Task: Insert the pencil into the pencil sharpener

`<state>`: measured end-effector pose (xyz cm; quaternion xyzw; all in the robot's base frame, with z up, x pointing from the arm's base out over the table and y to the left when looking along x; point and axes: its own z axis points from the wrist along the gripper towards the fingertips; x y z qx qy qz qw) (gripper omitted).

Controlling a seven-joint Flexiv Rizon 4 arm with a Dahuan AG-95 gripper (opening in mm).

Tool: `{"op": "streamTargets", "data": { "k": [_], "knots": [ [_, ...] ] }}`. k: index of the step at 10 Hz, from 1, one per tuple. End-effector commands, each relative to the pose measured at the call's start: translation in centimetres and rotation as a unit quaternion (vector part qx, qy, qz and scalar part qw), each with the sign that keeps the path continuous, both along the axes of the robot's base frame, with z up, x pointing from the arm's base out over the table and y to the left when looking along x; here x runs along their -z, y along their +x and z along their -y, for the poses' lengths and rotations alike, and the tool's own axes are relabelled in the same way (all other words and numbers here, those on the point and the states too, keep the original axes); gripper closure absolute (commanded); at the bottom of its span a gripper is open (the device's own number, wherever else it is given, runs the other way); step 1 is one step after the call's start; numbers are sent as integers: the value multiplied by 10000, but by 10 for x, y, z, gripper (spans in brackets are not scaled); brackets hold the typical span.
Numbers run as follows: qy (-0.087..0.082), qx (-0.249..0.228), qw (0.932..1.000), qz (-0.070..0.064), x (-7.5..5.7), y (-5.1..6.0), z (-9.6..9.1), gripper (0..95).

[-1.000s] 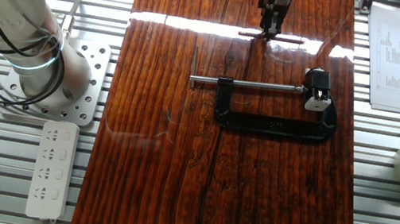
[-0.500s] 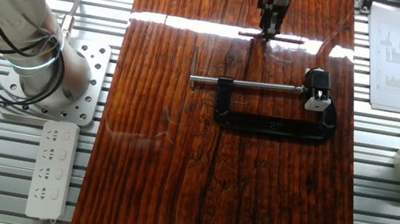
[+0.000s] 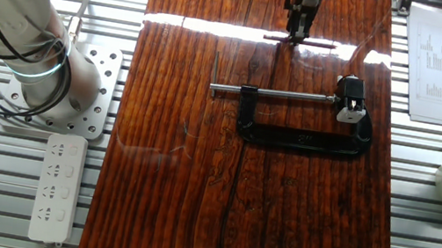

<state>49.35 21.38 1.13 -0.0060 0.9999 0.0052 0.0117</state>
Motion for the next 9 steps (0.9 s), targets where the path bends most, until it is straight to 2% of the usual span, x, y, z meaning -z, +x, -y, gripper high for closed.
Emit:
{"op": "streamTargets", "data": {
  "k": [1,8,9],
  "knots": [
    [2,3,10000,-9,0,0,0,950],
    [11,-11,10000,-28,0,0,0,950],
    [9,-44,10000,-27,0,0,0,760]
  ]
}}
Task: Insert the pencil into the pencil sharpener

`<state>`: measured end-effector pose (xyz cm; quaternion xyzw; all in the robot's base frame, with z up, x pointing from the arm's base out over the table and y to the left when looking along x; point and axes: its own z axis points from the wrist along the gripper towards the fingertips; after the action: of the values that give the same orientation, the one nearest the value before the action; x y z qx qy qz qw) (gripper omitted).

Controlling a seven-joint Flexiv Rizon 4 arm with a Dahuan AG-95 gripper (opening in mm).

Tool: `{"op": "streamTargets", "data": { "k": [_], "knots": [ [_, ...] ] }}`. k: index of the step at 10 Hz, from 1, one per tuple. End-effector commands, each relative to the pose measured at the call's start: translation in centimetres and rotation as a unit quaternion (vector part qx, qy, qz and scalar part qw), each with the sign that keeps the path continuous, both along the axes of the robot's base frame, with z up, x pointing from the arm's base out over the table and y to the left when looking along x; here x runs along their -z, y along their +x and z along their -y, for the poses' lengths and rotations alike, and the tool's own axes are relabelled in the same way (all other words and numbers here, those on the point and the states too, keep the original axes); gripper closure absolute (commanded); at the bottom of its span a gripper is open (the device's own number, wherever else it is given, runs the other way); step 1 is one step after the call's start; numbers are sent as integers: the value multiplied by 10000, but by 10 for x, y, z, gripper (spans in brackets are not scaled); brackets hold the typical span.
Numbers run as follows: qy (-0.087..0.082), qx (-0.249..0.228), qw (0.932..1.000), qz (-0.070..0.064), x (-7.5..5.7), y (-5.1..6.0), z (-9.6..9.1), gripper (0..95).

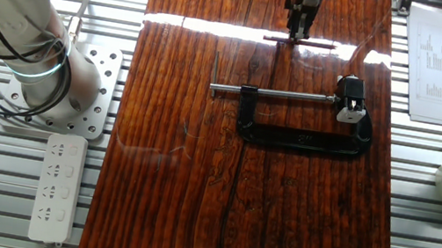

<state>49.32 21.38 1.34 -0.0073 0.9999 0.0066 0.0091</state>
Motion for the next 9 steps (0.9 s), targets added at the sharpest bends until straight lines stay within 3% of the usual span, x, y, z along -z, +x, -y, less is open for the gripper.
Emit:
{"op": "streamTargets", "data": {
  "k": [1,9],
  "knots": [
    [-11,-61,10000,-7,2,0,0,760],
    [-19,-62,10000,-16,4,-5,1,760]
  ]
}}
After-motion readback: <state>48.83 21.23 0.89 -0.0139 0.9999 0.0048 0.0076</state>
